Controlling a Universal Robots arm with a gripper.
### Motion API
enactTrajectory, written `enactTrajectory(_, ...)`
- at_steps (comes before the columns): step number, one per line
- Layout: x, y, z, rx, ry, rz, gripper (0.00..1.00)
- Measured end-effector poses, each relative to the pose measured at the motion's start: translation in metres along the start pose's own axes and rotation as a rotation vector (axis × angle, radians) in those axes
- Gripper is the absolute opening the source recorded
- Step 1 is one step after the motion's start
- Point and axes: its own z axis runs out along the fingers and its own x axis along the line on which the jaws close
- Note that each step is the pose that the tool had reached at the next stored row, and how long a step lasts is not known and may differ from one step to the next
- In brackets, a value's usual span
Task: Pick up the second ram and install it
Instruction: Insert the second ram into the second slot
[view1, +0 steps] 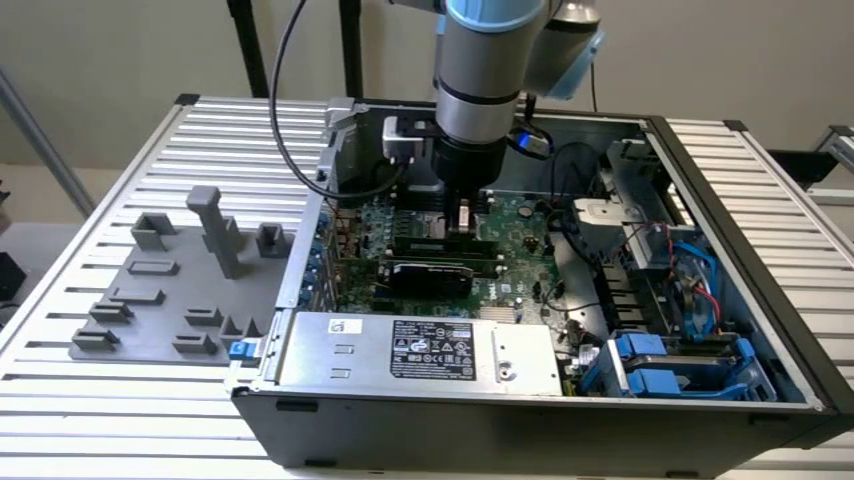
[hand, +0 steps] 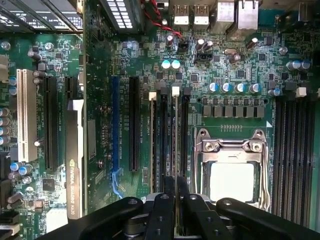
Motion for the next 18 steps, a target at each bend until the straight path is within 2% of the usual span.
enactTrajectory(18,0.0,-0.0001,0.0033,0.0012,-0.0002,0.005,0.0)
